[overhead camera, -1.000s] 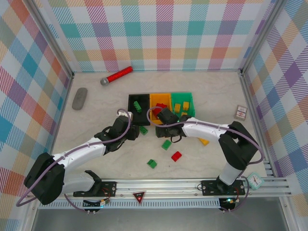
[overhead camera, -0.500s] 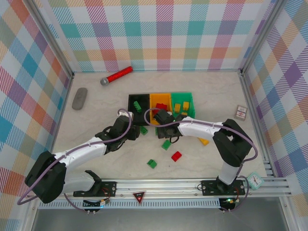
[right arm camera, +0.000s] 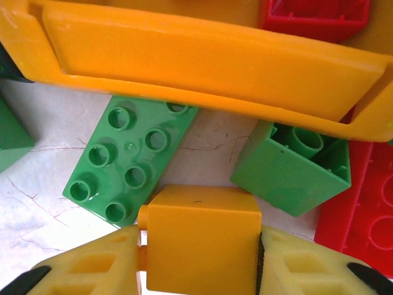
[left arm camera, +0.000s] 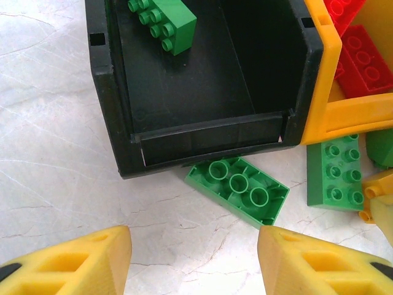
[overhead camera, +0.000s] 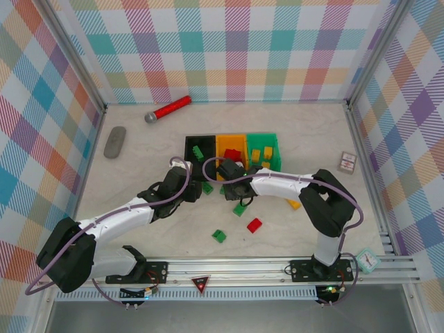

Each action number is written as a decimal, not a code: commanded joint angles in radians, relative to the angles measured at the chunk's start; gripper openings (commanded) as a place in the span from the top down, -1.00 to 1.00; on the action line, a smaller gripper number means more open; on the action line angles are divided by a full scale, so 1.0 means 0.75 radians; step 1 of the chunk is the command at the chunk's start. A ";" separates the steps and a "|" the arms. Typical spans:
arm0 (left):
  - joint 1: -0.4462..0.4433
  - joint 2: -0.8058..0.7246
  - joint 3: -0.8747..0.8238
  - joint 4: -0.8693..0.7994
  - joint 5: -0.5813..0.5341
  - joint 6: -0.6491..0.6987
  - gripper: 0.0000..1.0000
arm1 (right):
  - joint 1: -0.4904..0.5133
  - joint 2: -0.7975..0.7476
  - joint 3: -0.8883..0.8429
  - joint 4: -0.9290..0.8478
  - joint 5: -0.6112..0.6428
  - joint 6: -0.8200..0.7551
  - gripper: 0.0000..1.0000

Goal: Sort the legos into containers by color
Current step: Pick up the lego from the center of the table, then place the lego in the container.

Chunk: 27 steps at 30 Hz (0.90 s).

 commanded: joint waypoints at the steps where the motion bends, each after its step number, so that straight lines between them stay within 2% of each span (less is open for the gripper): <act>1: 0.015 0.008 0.020 0.013 0.019 -0.010 -0.13 | 0.011 -0.061 -0.024 -0.011 0.025 0.002 0.21; 8: 0.015 0.009 0.018 0.015 0.020 -0.013 -0.13 | 0.009 -0.233 -0.067 -0.008 0.064 0.000 0.21; 14: 0.015 0.007 0.018 0.015 0.028 -0.015 -0.13 | -0.007 -0.369 -0.053 -0.026 0.165 -0.055 0.21; 20: 0.015 0.011 0.019 0.019 0.043 -0.021 -0.13 | -0.133 -0.462 -0.066 0.036 0.187 -0.124 0.20; 27: 0.015 0.007 0.020 0.011 0.038 -0.020 -0.13 | -0.343 -0.414 -0.041 0.119 0.063 -0.175 0.19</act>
